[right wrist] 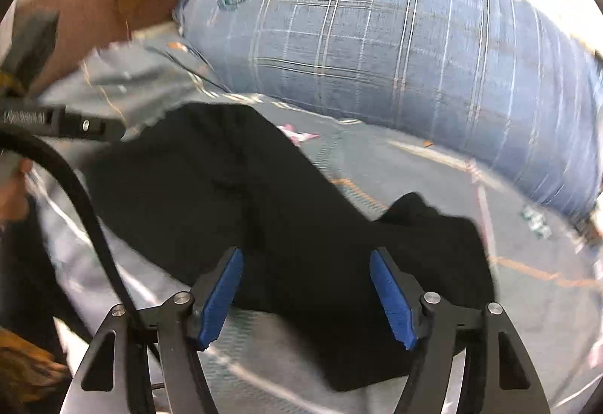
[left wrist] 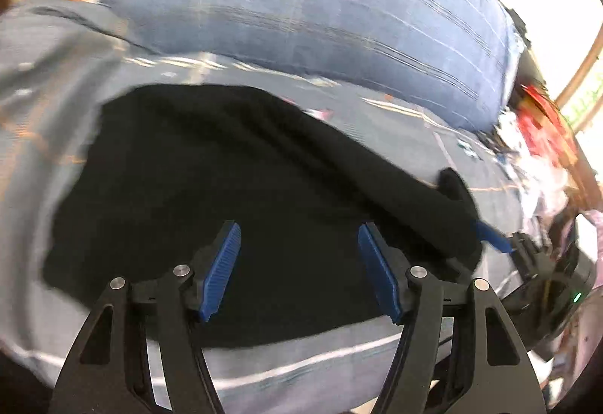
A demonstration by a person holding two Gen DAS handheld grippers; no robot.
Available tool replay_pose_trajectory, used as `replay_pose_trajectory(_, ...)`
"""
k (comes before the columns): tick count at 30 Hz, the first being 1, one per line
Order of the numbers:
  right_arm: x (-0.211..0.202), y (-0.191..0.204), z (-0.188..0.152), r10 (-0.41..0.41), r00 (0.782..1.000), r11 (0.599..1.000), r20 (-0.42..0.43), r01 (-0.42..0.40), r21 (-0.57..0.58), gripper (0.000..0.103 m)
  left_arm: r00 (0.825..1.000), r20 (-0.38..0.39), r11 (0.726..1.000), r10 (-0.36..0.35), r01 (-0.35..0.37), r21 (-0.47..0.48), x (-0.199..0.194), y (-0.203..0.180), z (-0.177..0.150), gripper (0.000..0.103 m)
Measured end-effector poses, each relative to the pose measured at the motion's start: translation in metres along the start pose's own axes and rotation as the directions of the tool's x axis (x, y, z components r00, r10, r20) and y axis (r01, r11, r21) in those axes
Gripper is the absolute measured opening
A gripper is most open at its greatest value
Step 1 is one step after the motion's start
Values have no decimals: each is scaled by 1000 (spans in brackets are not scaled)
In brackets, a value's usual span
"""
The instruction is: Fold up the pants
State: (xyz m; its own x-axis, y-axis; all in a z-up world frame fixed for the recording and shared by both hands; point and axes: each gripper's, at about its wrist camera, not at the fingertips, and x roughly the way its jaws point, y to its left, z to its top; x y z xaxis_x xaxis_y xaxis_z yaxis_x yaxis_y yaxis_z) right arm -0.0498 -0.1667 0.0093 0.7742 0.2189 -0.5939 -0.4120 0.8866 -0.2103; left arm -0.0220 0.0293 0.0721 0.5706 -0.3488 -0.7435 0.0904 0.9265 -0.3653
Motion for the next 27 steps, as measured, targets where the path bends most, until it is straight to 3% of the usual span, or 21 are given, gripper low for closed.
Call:
replay_pose_trajectory(4, 15, -11, -6, -31, 999, 999, -9, 30, -33, 66, 998, -37, 999, -51, 51, 10, 41, -33, 12, 65)
replay_pose_trajectory(6, 21, -21, -8, -17, 1000, 1000, 4, 17, -8, 50, 996, -67, 998, -56, 56, 5, 65, -48, 20, 65)
replay_pose_trajectory(8, 23, -33, -5, 3, 1000, 1000, 19, -4, 28, 29, 993, -93, 998, -69, 68, -9, 86, -60, 27, 65)
replay_pose_trajectory(10, 25, -46, 1, 38, 999, 997, 29, -40, 59, 15, 989, -91, 993, -114, 113, -16, 101, -74, 37, 64)
replay_pose_trajectory(13, 27, -58, 18, 12, 999, 1000, 30, -13, 14, 13, 991, -49, 992, -124, 126, 23, 102, -91, 56, 61)
replay_pose_trajectory(18, 29, -84, 79, -105, 990, 986, 96, 116, -122, 13, 993, 27, 993, -111, 110, 47, 97, -103, 90, 61)
replay_pose_trajectory(22, 55, -104, 122, -141, 982, 978, 123, 157, -140, 13, 996, 15, 996, -83, 83, 21, 105, -91, 102, 61)
replay_pose_trajectory(25, 106, -123, 129, -143, 989, 983, 46, 147, -114, 13, 996, -50, 997, -68, 69, 19, 117, -84, 95, 61)
replay_pose_trajectory(27, 134, -133, 117, -70, 996, 997, -56, 69, -26, 13, 996, -62, 997, -69, 71, 40, 116, -79, 85, 61)
